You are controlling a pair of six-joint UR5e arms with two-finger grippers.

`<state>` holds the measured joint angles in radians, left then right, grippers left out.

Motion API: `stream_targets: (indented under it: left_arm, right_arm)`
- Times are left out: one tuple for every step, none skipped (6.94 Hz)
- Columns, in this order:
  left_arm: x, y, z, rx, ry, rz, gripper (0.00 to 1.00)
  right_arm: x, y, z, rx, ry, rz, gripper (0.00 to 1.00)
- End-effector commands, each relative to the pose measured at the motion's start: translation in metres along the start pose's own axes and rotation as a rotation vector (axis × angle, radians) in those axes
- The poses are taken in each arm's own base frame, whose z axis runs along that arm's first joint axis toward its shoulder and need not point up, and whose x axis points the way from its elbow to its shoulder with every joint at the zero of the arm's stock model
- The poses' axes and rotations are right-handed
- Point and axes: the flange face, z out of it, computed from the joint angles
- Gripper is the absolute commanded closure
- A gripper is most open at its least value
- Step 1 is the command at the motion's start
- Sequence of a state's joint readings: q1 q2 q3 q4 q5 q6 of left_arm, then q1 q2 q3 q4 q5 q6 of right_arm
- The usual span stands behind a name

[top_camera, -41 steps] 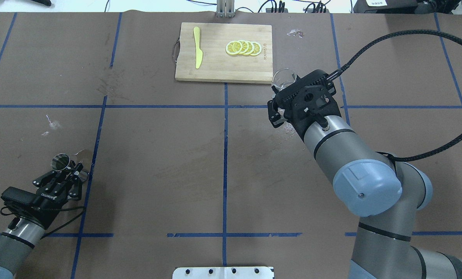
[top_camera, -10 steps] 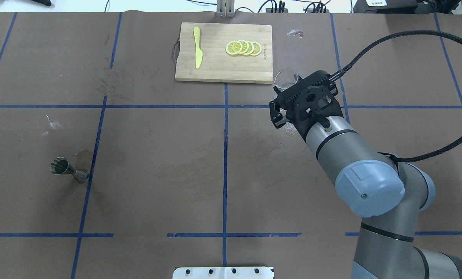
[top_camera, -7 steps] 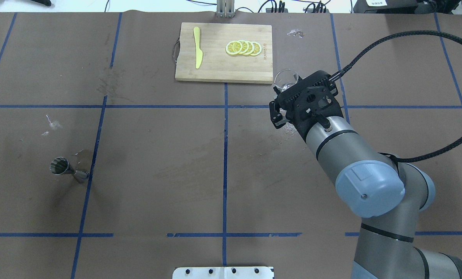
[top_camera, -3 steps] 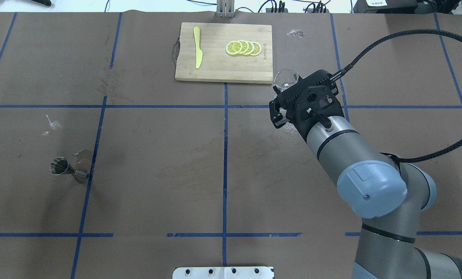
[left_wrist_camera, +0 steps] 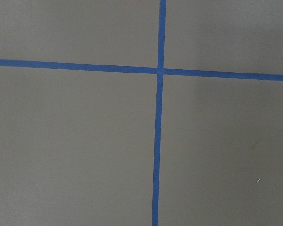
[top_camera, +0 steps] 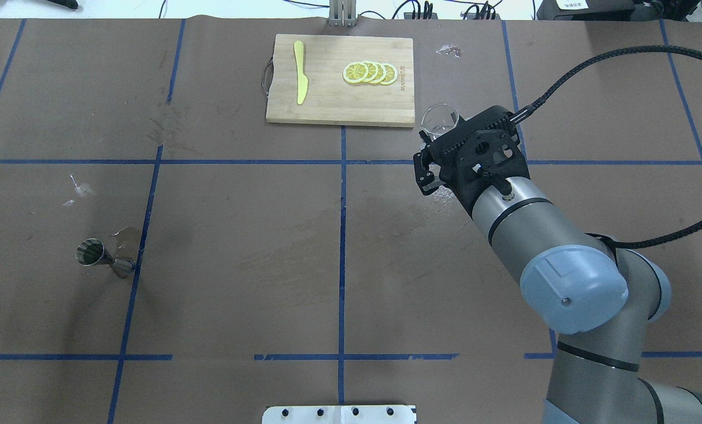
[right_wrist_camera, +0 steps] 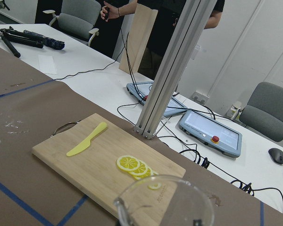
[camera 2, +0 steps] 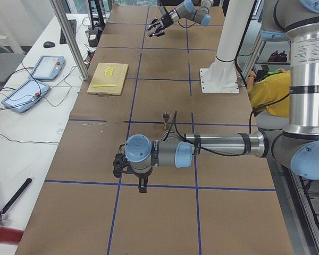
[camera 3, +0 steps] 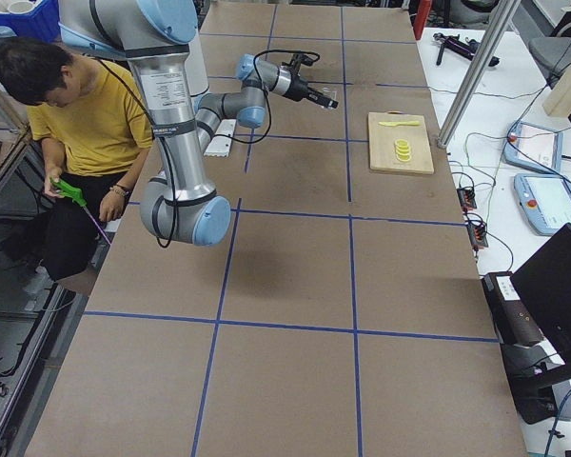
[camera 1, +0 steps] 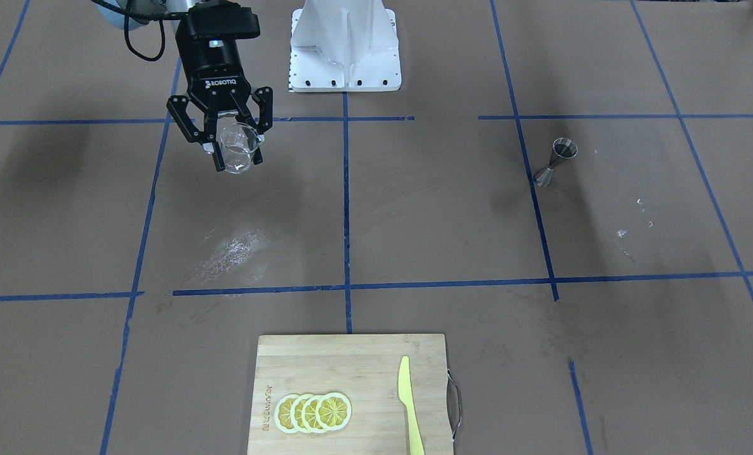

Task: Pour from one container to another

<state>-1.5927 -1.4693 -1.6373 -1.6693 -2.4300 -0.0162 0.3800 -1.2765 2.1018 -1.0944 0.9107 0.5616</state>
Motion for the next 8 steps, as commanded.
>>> stream_targets:
  left_arm:
    - [-0.005,-0.002,-0.004,0.028,-0.087,0.034,0.00]
    - [-0.004,-0.003,-0.005,0.030,-0.087,0.035,0.00]
    - [-0.003,-0.003,-0.005,0.030,-0.086,0.035,0.00]
    - [-0.002,-0.003,-0.005,0.031,-0.081,0.036,0.00]
    - [-0.001,-0.003,-0.006,0.033,-0.079,0.038,0.00]
    - [-0.001,-0.003,-0.006,0.033,-0.079,0.038,0.00]
    - [-0.001,-0.003,-0.006,0.033,-0.079,0.038,0.00]
    - [-0.001,-0.003,-0.006,0.033,-0.079,0.038,0.00]
  right_arm:
    - [0.029,0.024,-0.016,-0.010,0.008,0.016,1.00]
    - [0.046,0.047,-0.018,-0.017,0.026,0.046,1.00]
    - [0.052,0.062,-0.020,-0.023,0.025,0.113,1.00]
    - [0.049,0.071,-0.021,-0.037,0.023,0.266,1.00]
    - [0.049,0.098,-0.025,-0.066,0.045,0.294,1.00]
    - [0.041,0.125,-0.038,-0.042,0.088,0.241,1.00]
    - [0.033,0.145,-0.043,-0.056,0.088,0.274,1.00]
    - [0.028,0.166,-0.043,-0.054,0.108,0.324,1.00]
